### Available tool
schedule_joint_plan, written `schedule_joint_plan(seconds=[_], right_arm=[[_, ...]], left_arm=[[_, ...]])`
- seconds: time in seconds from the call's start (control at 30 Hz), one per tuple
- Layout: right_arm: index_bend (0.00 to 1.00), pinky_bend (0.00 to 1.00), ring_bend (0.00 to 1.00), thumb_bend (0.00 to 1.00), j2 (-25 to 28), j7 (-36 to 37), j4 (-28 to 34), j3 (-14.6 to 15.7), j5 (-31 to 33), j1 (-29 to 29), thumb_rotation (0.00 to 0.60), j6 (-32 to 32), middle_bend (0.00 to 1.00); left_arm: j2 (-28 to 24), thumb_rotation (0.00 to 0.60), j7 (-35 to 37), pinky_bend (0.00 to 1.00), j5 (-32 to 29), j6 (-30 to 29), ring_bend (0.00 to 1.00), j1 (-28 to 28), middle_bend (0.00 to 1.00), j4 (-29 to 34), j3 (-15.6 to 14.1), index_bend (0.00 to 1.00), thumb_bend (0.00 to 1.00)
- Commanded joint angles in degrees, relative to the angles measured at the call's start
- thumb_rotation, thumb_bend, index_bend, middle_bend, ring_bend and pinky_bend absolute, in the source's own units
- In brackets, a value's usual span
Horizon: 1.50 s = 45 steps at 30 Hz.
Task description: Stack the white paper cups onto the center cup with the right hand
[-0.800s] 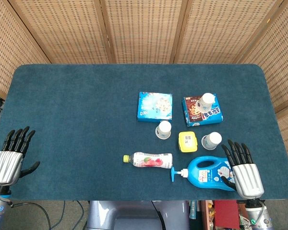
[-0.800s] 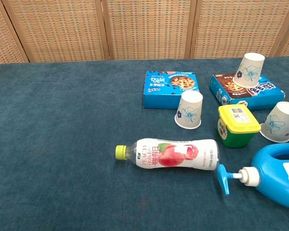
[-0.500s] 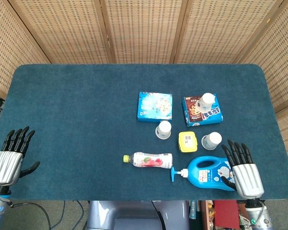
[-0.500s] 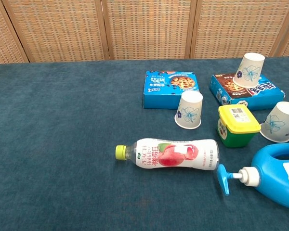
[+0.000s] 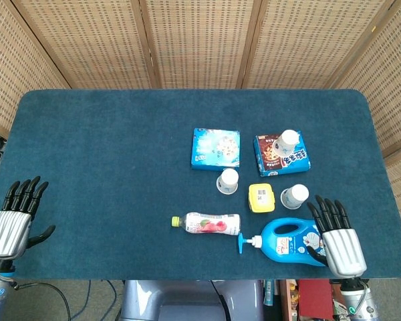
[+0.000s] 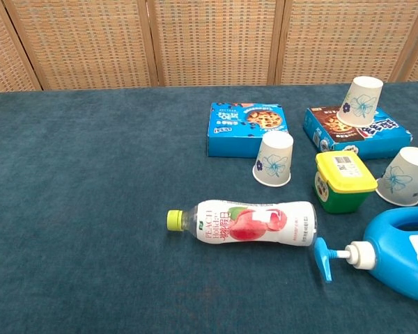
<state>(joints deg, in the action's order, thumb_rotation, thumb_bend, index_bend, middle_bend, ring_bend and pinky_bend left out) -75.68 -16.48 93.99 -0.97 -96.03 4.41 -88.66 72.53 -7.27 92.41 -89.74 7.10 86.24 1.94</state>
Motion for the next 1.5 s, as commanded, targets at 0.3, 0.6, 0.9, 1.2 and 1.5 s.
schedule_joint_plan(seconds=[0.3, 0.6, 0.9, 1.2, 1.5], right_arm=[[0.02, 0.0, 0.0, 0.09, -0.16, 0.14, -0.46, 0.12, -0.39, -0.02, 0.6, -0.22, 0.0], [0.02, 0.0, 0.0, 0.09, -0.33, 0.38, -0.58, 0.01, 0.09, 0.09, 0.6, 0.19, 0.0], [0.02, 0.0, 0.0, 0.09, -0.62, 1.36, -0.57, -0.33, 0.23, 0.4, 0.6, 0.31, 0.0], [0.11, 0.0, 0.0, 0.09, -0.55, 2.07, 0.51, -2.92, 3.48, 2.48, 0.6, 3.1, 0.0], [0.23, 0.0, 0.0, 0.09, 1.23, 2.62, 2.45, -7.57, 11.57, 6.59, 0.6, 10.17, 0.0]], left_arm=[[0.02, 0.6, -0.51, 0.0, 0.06, -0.09, 0.0, -0.11, 0.0, 0.26, -0.07, 0.0, 0.21], [0.03, 0.6, -0.57, 0.0, 0.12, -0.09, 0.0, -0.13, 0.0, 0.23, -0.12, 0.0, 0.21], [0.07, 0.6, -0.79, 0.0, -0.06, -0.06, 0.0, -0.17, 0.0, 0.27, -0.03, 0.0, 0.21], [0.29, 0.6, -1.18, 0.0, -0.16, 0.22, 0.0, -0.04, 0.0, 0.2, 0.0, 0.0, 0.21], [0.47, 0.6, -1.33, 0.0, -0.23, 0.43, 0.0, 0.06, 0.0, 0.05, 0.01, 0.0, 0.21]])
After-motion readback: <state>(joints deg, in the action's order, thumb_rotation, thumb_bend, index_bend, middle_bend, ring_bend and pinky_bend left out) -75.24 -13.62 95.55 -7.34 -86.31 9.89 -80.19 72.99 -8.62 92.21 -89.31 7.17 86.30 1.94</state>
